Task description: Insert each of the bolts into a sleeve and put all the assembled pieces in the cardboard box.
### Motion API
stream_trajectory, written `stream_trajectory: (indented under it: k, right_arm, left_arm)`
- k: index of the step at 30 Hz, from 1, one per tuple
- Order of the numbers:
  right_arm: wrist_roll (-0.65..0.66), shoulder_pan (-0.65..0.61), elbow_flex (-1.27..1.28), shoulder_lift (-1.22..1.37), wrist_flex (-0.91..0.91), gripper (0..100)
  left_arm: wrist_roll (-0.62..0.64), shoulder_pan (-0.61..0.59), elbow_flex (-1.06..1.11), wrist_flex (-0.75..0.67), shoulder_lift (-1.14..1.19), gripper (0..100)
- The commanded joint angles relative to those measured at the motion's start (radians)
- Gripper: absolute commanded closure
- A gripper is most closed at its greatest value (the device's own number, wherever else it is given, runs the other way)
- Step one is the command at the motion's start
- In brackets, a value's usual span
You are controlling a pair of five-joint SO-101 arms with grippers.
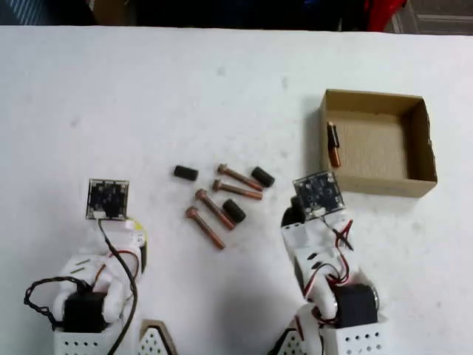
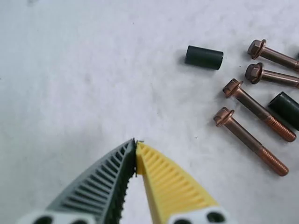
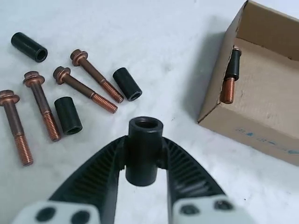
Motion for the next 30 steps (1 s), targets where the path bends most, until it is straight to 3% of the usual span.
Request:
stream_trajectory:
  k: [1,13,30]
  right_arm:
    - [0.000,0.015,0.012,-0.045,-0.036,98.2]
    - [-0.008,0.013,0.141,-0.125,-0.143,98.2]
    - [-0.078,0.016,0.212,-0.188,-0.150,98.2]
  left_arm:
    - [-0.009,0.002,-0.005,0.008,-0.004,98]
    - [-0.012,0.002,-0.014,0.006,-0.004,98]
    - [-0.012,0.001,-0.121,0.018,-0.002,98]
